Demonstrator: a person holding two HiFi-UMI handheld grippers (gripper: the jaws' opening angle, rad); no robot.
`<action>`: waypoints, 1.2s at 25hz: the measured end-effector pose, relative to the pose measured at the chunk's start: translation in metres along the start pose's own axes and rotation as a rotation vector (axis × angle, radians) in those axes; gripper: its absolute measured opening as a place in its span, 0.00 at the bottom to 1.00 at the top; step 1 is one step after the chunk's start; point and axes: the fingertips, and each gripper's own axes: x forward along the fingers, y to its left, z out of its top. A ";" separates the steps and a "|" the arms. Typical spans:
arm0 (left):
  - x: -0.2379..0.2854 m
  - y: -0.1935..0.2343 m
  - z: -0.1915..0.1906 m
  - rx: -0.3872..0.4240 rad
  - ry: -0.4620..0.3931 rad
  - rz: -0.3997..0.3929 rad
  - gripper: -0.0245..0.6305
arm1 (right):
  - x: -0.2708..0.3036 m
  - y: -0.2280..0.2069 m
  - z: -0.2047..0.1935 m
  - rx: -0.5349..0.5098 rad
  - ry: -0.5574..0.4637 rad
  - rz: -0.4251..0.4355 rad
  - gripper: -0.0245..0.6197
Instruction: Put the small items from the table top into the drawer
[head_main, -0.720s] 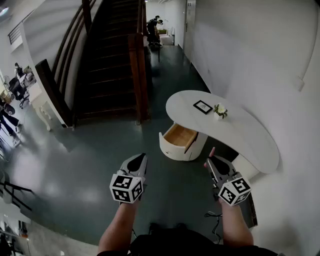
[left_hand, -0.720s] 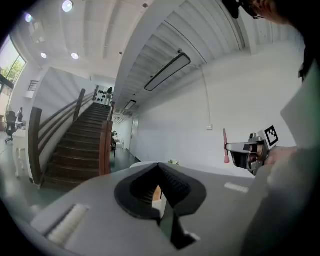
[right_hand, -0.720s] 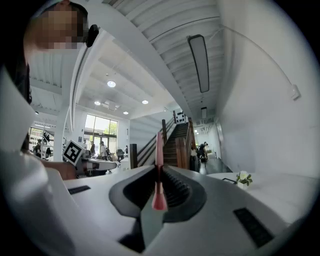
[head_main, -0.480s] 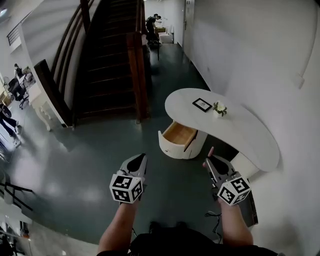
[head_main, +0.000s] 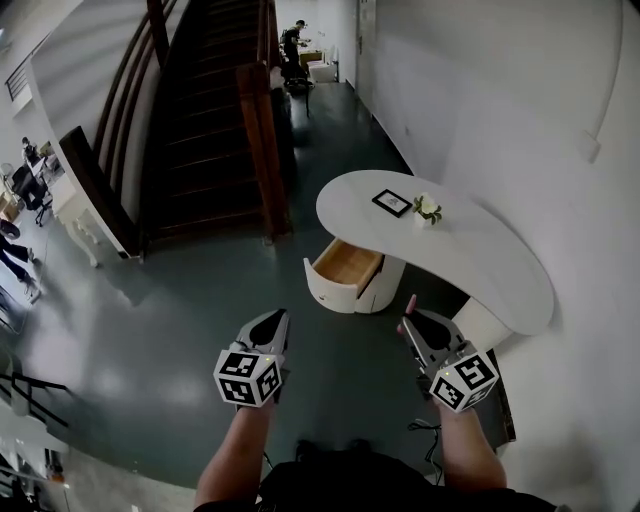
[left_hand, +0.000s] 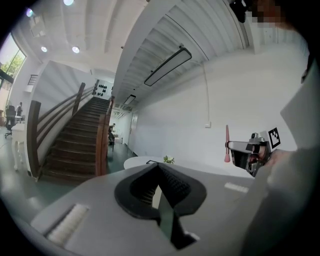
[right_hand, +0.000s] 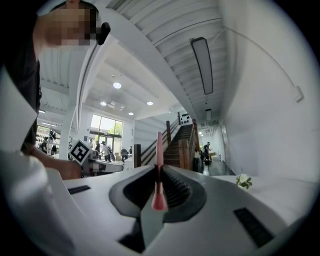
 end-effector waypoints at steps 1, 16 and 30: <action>0.003 -0.004 0.001 0.002 0.001 -0.003 0.05 | -0.003 -0.002 0.001 0.009 -0.006 0.003 0.12; 0.033 -0.043 -0.003 0.000 -0.003 -0.009 0.05 | -0.042 -0.052 -0.009 0.101 0.000 -0.028 0.12; 0.110 -0.002 -0.011 -0.039 0.012 -0.027 0.05 | 0.019 -0.097 -0.034 0.134 0.052 -0.031 0.12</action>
